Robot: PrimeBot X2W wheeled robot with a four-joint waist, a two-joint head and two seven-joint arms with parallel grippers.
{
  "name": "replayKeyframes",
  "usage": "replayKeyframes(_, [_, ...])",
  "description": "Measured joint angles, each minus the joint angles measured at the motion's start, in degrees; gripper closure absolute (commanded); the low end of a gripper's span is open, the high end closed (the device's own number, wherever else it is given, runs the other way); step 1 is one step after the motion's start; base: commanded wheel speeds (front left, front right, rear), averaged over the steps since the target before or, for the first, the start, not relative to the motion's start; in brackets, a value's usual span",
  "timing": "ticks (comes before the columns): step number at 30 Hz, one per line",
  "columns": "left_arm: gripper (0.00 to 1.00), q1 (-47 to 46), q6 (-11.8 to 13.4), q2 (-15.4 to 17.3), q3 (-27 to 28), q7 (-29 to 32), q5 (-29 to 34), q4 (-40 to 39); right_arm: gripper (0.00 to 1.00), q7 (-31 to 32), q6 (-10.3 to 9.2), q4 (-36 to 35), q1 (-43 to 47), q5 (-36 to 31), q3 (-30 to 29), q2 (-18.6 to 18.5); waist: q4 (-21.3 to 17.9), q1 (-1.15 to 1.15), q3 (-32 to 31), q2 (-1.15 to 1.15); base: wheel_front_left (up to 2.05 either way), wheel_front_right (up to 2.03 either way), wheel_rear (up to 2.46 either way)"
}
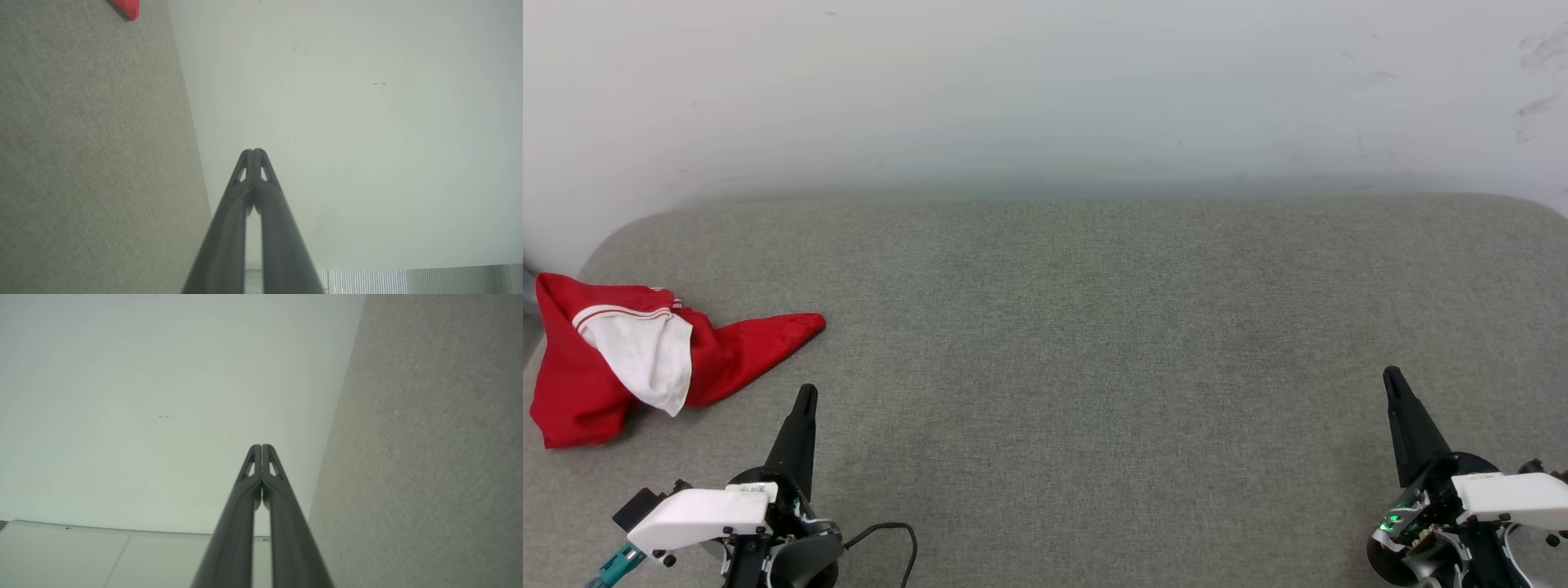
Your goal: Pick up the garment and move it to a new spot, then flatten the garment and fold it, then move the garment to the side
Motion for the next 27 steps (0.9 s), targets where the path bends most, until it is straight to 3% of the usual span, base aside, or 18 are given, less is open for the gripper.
replayKeyframes(27, [1.00,0.00,0.00,0.00,0.00,0.00,0.00,0.00,1.00,0.00,0.00,0.00,0.00,0.00,0.00,0.00,0.00,0.00,0.00,0.00,0.00,0.00,0.00])
